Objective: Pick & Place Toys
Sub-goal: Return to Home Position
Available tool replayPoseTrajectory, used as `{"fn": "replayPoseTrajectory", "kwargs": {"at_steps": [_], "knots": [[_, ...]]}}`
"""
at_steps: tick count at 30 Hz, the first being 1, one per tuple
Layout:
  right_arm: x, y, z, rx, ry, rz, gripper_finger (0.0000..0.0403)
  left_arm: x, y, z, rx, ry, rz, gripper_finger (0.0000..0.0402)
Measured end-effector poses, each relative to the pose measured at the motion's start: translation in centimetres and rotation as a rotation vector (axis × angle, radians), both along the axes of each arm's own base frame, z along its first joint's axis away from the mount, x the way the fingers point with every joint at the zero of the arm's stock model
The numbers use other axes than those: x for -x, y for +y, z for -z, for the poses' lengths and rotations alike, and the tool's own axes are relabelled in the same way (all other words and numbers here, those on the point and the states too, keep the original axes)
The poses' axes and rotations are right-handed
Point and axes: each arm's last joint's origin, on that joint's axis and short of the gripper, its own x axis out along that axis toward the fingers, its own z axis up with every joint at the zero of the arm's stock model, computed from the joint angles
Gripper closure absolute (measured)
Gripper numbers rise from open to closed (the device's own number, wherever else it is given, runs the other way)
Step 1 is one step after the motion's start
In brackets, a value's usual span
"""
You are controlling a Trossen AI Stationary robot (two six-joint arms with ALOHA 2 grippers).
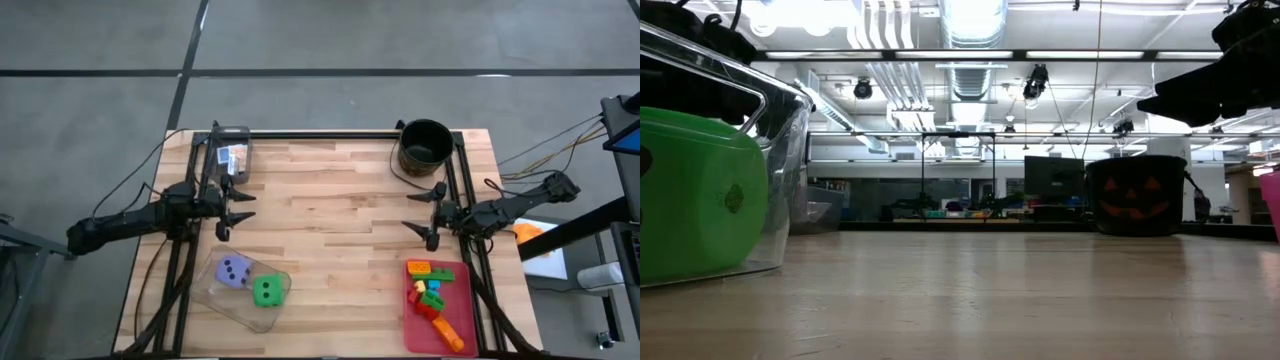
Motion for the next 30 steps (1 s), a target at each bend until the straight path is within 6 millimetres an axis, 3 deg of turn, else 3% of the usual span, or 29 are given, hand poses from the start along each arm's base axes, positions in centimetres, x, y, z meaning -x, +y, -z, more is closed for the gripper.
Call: {"fn": "replayPoseTrajectory", "kwargs": {"at_steps": [6, 30], "knots": [[-0.11, 0.04, 0.04, 0.032, 0.018, -0.001, 0.003, 0.0, 0.02, 0.01, -0.096, 0.004, -0.004, 0.0179], [-0.14, 0.05, -0.04, 0.032, 0.017, -0.001, 0.003, 0.0, 0.02, 0.02, -0.1, 0.005, -0.004, 0.0179]]}}
